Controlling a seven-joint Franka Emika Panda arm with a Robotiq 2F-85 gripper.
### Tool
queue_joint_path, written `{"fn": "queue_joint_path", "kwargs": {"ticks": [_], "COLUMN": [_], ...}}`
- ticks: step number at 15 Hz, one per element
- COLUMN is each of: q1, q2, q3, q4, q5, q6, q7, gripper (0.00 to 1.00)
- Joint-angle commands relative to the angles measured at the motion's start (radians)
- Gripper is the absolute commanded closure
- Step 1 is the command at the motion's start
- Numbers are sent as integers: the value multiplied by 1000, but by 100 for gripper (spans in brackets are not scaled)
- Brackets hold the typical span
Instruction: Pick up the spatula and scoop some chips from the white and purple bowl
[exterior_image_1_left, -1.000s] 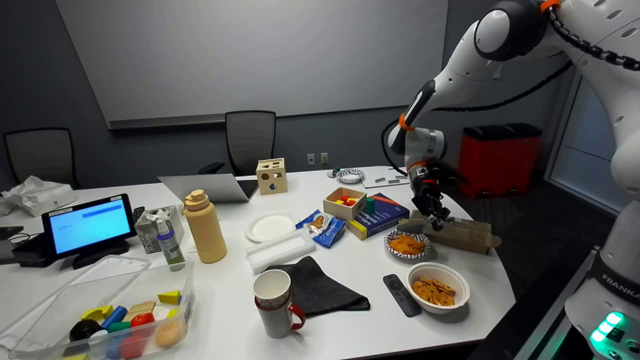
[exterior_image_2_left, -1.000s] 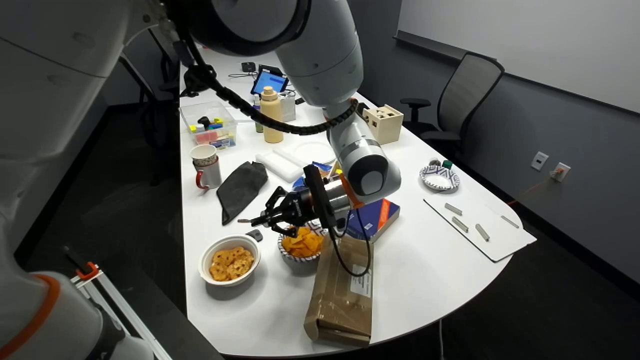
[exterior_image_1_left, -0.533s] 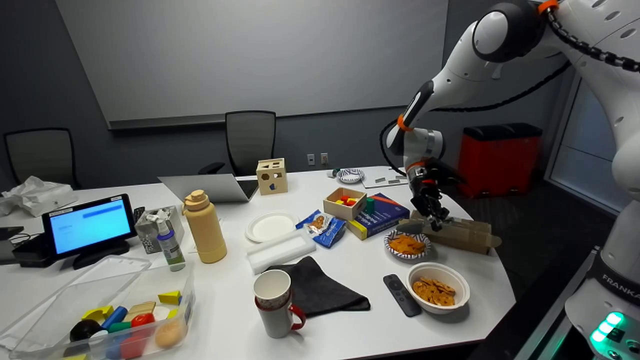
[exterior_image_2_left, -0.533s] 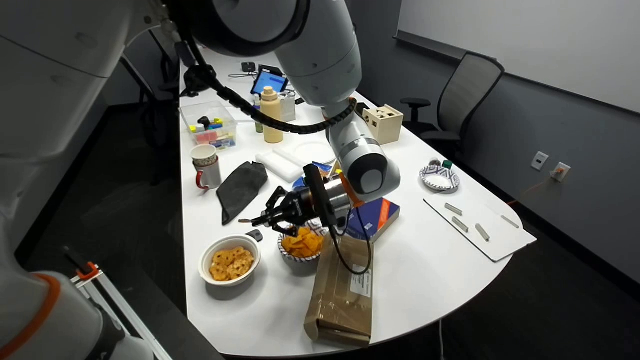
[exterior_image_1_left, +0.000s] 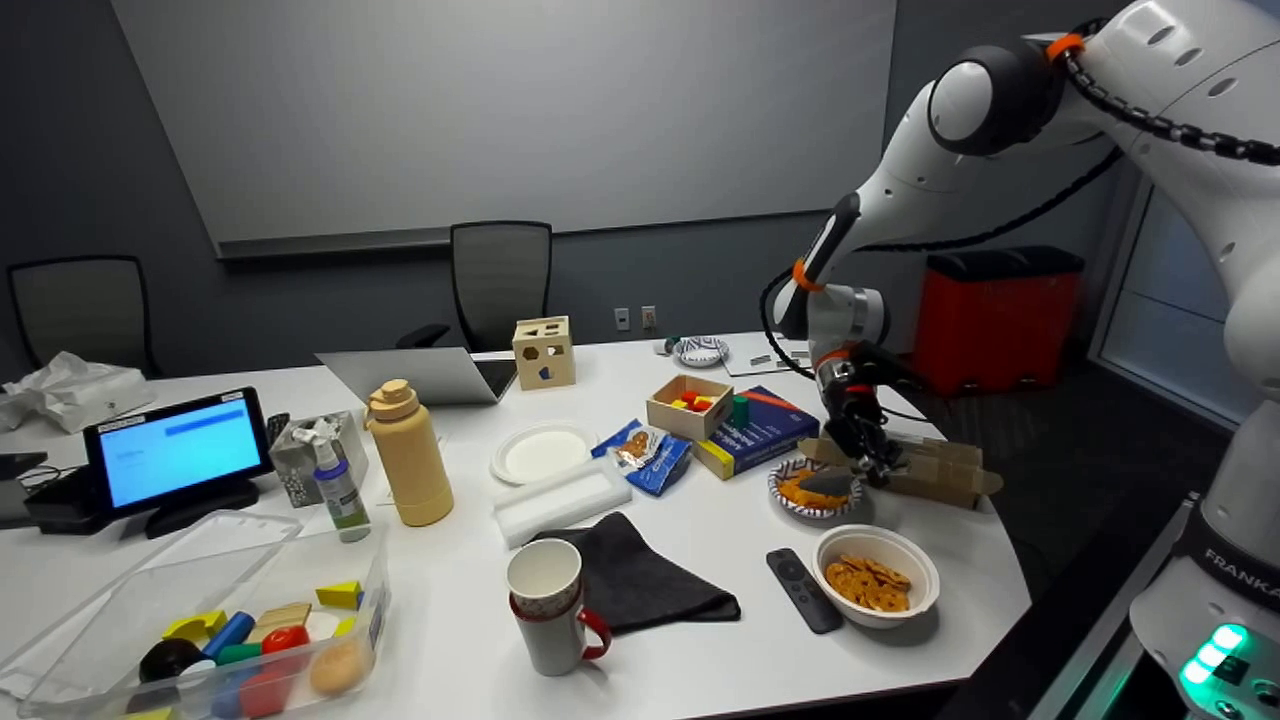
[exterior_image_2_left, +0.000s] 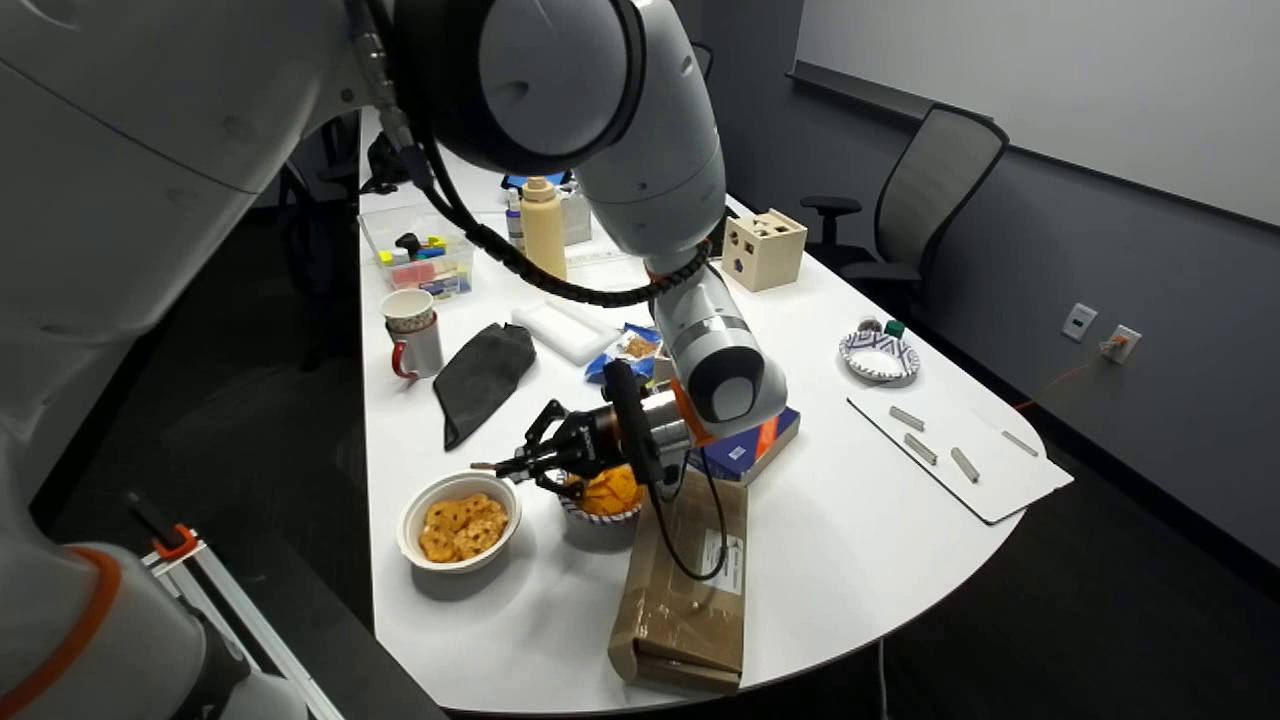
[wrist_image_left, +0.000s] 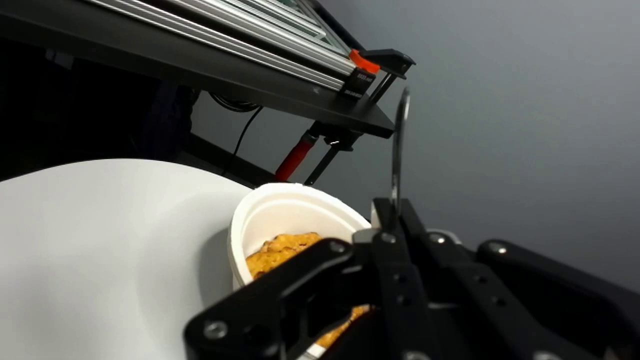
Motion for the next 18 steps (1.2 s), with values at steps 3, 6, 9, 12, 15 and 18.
{"fn": "queue_joint_path", "kwargs": {"ticks": [3, 6, 9, 12, 15, 18], "q1": [15, 26, 35, 43, 54, 64], "q2": [69, 74, 75, 51, 27, 40], "q3": [-17, -22, -21, -19, -21, -17], "q4": [69, 67, 64, 46, 42, 58], "q5": [10, 9, 8, 7, -12, -35], "q6": [42, 126, 180, 193, 137, 62], "q7": [46, 83, 107, 124, 170, 200], "gripper": [99, 99, 99, 99, 99, 99]}}
